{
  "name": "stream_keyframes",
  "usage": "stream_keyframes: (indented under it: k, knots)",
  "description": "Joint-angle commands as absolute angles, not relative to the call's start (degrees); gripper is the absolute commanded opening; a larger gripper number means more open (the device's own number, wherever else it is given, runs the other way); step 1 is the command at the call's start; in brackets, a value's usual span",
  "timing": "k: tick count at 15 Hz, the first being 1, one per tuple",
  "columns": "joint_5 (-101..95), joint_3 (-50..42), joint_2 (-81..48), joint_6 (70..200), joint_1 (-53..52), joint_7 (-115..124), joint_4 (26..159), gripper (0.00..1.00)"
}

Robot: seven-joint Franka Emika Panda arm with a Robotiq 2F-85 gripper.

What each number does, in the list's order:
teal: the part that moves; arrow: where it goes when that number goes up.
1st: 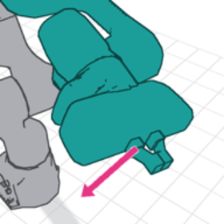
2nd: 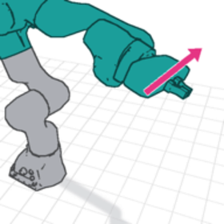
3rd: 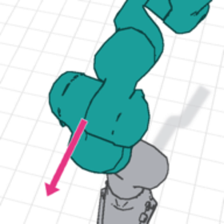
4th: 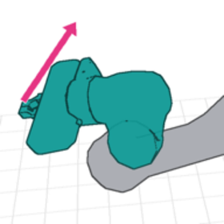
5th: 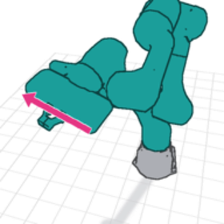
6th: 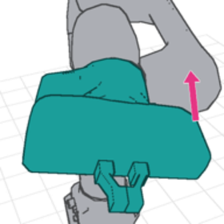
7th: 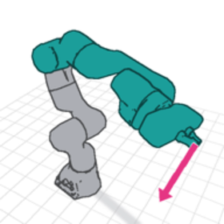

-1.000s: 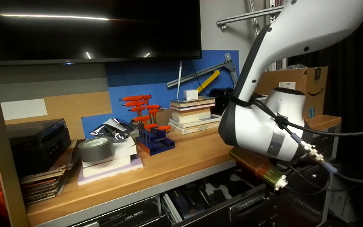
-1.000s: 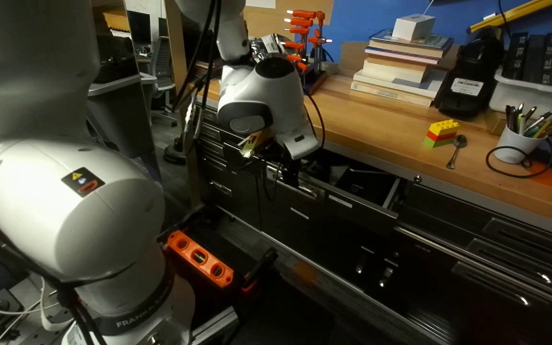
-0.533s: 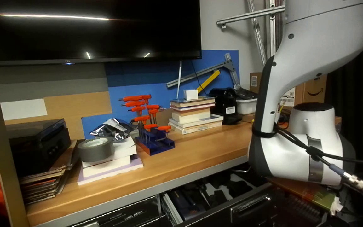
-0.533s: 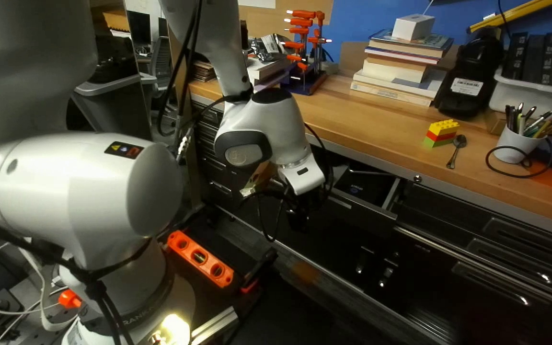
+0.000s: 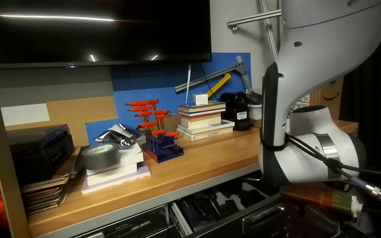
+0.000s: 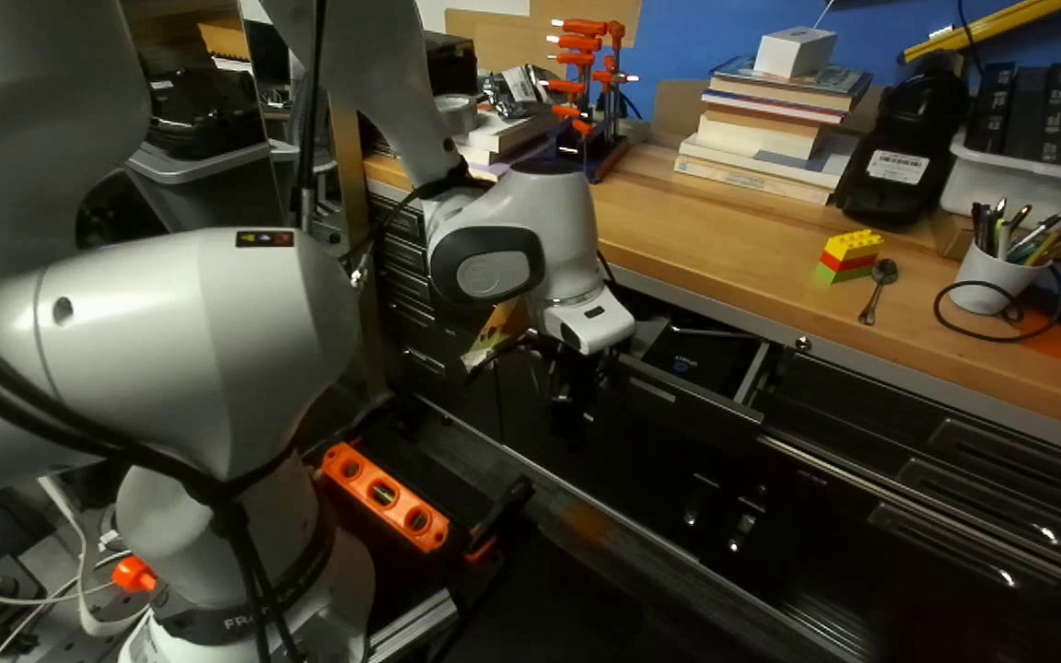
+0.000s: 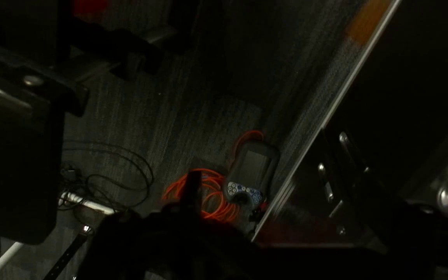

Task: Put the black objects on the tabletop in the open drawer and then close the drawer

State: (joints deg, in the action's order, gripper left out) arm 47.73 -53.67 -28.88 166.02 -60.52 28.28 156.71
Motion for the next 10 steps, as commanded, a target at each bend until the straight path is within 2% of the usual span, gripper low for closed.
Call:
stream_keyframes:
  k: [1,6,10]
  knots:
    - [34.47,-59.38,-27.96,157.65,-64.39,36.23,153.85,1.0]
    - [17.8,-57.44,-25.4,149.22,-60.96,46.1,149.07,1.0]
    - [11.69,-51.52,-23.3,145.59,-54.66,50.01,146.7,1.0]
